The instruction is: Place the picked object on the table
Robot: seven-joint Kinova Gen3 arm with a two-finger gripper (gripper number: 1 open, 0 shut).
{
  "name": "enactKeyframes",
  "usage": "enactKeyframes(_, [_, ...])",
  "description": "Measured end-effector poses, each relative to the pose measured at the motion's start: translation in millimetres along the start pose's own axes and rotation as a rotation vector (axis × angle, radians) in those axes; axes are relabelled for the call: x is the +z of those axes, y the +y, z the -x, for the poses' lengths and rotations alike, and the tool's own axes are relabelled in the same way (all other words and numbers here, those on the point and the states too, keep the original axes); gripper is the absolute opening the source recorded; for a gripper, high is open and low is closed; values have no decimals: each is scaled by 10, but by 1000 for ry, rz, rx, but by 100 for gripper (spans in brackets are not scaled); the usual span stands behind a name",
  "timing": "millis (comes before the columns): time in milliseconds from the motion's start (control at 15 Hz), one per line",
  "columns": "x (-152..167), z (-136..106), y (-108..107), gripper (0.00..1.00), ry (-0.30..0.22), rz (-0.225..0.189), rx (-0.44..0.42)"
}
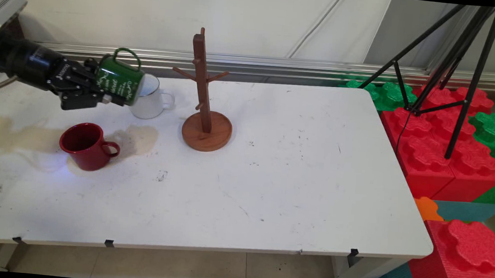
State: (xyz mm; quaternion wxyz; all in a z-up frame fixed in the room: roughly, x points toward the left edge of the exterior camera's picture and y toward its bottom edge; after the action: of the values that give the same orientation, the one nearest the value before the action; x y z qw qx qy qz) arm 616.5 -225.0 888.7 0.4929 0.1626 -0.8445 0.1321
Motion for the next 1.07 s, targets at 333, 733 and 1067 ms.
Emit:
enactKeyframes(333, [-236,117,-100,0,-90,-52,52])
enactKeyframes(733, [-412,280,-220,0,-197,-92,120])
enactKeyframes(1067, [-499,462,-325,0,-283,-112,164])
